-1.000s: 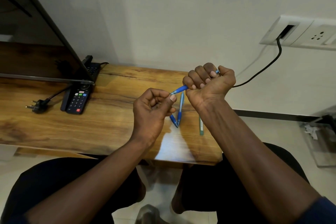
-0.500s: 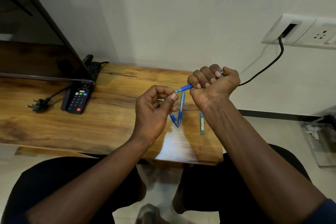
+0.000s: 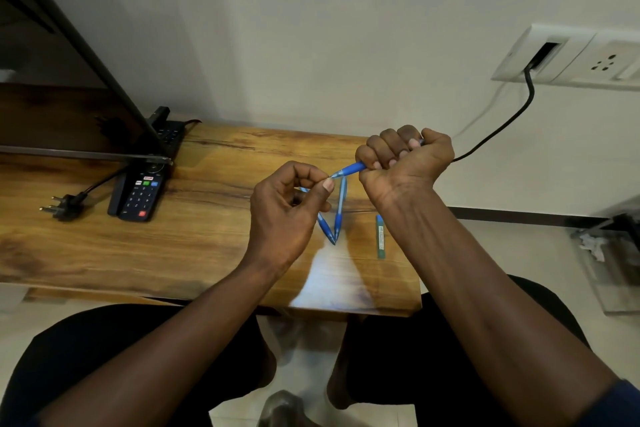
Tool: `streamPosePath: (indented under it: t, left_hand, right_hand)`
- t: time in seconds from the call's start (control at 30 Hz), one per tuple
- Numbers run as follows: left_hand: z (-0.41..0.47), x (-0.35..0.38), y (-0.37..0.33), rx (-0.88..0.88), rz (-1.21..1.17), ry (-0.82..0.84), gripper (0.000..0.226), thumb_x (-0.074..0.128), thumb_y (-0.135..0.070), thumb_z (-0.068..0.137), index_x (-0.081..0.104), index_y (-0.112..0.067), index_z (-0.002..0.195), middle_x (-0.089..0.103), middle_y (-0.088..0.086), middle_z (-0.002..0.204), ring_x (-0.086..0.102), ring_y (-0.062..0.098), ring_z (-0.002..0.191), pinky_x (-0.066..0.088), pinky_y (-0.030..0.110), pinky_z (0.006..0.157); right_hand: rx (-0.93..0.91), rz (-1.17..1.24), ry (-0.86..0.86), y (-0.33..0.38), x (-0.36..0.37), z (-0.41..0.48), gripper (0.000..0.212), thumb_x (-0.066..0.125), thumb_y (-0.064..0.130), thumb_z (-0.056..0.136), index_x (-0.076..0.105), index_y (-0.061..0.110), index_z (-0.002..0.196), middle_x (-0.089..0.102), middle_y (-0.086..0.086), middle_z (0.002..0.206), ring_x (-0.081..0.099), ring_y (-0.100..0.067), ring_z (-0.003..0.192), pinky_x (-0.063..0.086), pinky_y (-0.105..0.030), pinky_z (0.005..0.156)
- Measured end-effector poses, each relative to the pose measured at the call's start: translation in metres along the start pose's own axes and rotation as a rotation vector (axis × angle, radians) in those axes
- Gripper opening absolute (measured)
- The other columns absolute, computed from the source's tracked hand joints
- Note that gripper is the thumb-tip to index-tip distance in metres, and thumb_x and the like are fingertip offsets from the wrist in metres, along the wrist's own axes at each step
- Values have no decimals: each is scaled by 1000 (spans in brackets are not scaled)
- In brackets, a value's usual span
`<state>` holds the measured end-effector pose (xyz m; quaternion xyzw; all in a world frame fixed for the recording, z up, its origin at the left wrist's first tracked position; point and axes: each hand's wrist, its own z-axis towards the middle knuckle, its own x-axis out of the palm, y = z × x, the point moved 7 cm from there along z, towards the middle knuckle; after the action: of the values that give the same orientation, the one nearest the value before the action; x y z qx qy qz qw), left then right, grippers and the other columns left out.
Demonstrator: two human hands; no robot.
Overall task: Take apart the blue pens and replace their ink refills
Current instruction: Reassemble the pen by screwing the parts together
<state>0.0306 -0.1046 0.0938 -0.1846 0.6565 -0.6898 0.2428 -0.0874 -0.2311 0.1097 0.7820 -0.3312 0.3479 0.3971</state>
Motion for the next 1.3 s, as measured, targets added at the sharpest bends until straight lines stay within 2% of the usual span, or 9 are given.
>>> streamPosePath:
  t: [0.1,0.17,0.37,0.57,0.7,0.87,0.97,1.17,1.3]
  left_hand:
    - [-1,-1,3,-4,-12,-6,6,78,-12,93,73,-11,97,76,7,92,75,23,73,64,38,70]
    - [-1,-1,4,-1,-18,-5,6,78,-12,93,73,-10,98,76,7,92,75,23,74,65,42,71]
    - [0,-2,1,19,-47,-16,10,79,-8,92,75,-9,101,75,6,92,75,24,73,63,33,69]
    - [1,-4,3,5,-61,-34,13,80,-8,90,76,-8,102,76,4,90,75,19,74,66,42,73]
    - [0,-5,2,18,-54,-26,14,81,-8,90,77,-8,103,77,5,91,75,22,74,65,42,72]
    - [-1,-4,3,9,-49,-20,12,81,-10,89,78,-11,101,78,5,93,75,22,75,66,47,73]
    - [-2,-3,2,12,-46,-18,12,81,-10,90,78,-12,100,78,3,92,75,20,74,65,51,73]
    - [-2,-2,-2,30,-61,-15,12,80,-7,90,77,-11,101,77,1,92,75,17,72,66,47,72]
    - [-3,-2,-3,32,-69,-12,13,81,-6,89,77,-12,100,76,0,92,75,17,71,66,44,70]
  right_hand:
    - [38,24,23,-3,0,0,42,33,39,93,30,20,56,19,6,46,15,-12,39,16,-21,44]
    - [41,17,23,-3,0,0,40,31,36,93,30,20,56,19,6,46,15,-12,39,15,-21,44]
    - [13,25,3,-2,-2,0,36,26,27,90,28,21,55,18,5,46,14,-12,39,14,-21,46]
    - [62,31,31,-7,1,0,36,28,30,88,28,20,53,16,5,46,14,-12,38,16,-20,45]
    - [59,17,37,-6,2,1,34,27,28,88,27,21,55,16,6,47,13,-12,39,16,-20,44]
    - [106,45,82,-9,3,0,41,33,39,92,32,19,56,20,6,45,16,-11,38,16,-22,44]
    - [106,45,83,-8,4,0,41,32,38,92,31,19,56,20,6,45,16,-11,38,15,-21,44]
    - [56,22,58,-5,3,0,35,26,26,89,28,21,55,17,6,46,13,-11,39,14,-20,45]
    - [81,49,97,-7,5,0,38,31,35,91,29,21,56,17,7,45,14,-11,39,14,-21,44]
